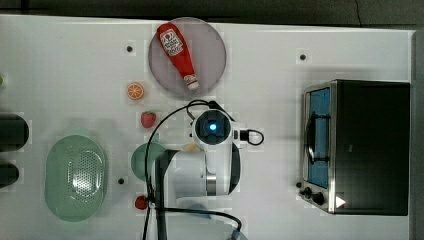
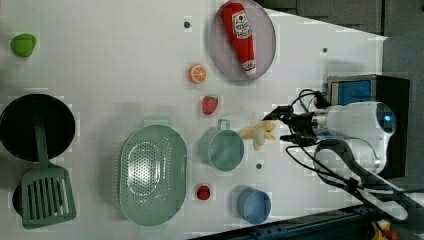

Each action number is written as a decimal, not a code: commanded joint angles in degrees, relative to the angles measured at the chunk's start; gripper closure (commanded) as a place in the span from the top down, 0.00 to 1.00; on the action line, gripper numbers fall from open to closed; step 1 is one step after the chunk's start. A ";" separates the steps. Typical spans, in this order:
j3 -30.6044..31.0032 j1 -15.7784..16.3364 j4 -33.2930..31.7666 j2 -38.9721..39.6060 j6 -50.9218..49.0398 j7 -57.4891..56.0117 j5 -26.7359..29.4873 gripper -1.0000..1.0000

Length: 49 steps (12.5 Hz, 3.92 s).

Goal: Pick banana from table and place on oven.

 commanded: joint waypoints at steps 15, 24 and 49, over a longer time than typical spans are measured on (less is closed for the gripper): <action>1.60 1.22 -0.47 -3.66 6.61 6.57 0.24 0.25; -0.22 0.68 12.79 -26.55 -30.24 6.39 0.24 0.25; -41.44 -2.84 34.25 -2.82 -30.24 -52.51 2.99 0.60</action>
